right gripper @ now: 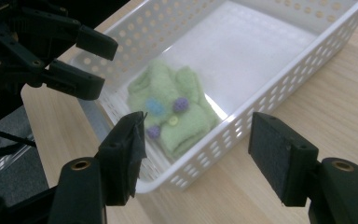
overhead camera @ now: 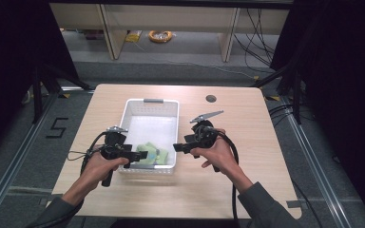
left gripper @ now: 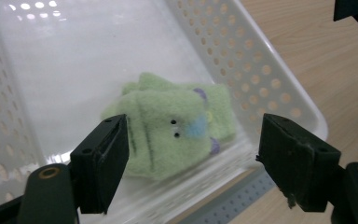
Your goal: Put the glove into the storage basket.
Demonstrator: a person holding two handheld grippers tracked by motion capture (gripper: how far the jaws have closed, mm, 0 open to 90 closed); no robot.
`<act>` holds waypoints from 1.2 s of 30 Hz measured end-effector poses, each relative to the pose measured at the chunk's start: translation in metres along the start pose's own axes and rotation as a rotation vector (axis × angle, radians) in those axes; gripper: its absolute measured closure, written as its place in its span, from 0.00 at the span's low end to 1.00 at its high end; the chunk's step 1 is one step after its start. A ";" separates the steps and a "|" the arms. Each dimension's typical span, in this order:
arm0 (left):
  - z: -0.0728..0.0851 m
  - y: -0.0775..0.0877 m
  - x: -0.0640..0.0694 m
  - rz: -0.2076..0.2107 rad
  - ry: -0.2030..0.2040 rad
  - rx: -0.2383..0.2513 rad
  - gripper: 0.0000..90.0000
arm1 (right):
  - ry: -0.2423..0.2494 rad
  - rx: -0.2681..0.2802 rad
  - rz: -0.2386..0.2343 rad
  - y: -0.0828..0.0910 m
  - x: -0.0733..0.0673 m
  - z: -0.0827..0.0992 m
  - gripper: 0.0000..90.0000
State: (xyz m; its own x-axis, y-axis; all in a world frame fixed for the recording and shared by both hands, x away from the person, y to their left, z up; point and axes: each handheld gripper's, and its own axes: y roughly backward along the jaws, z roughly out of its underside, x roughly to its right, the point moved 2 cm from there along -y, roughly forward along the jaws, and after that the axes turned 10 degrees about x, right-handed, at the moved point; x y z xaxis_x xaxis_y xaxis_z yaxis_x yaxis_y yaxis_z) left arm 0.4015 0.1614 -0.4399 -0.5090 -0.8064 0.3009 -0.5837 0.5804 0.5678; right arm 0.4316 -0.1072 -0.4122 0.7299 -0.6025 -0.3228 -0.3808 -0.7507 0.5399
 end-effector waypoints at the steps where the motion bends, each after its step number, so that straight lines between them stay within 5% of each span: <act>1: 0.000 0.000 0.003 0.003 0.004 0.012 0.26 | -0.003 0.007 0.007 0.003 0.002 0.001 0.41; 11: 0.006 0.004 0.033 0.052 -0.066 0.029 0.23 | -0.028 0.054 0.006 0.029 0.010 0.012 0.40; 22: 0.018 0.004 0.065 0.140 -0.089 0.059 0.17 | -0.057 0.087 0.008 0.046 0.017 0.026 0.37; 23: 0.019 0.005 0.067 0.153 -0.105 0.051 0.17 | -0.029 0.098 0.007 0.047 0.020 0.026 0.37; 30: 0.028 0.005 0.082 0.191 -0.109 0.062 0.18 | -0.041 0.104 0.021 0.058 0.019 0.035 0.37; 31: 0.030 0.005 0.084 0.189 -0.117 0.065 0.18 | 0.001 0.112 0.032 0.059 0.022 0.035 0.37; 36: 0.035 0.004 0.087 0.204 -0.136 0.059 0.18 | -0.012 0.117 0.034 0.065 0.023 0.043 0.37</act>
State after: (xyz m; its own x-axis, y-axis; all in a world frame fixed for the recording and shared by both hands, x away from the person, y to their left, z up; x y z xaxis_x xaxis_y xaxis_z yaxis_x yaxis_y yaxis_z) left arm 0.3322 0.0974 -0.4383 -0.6982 -0.6516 0.2965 -0.4941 0.7383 0.4592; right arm 0.3995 -0.1814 -0.4176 0.7091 -0.6307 -0.3152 -0.4694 -0.7559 0.4564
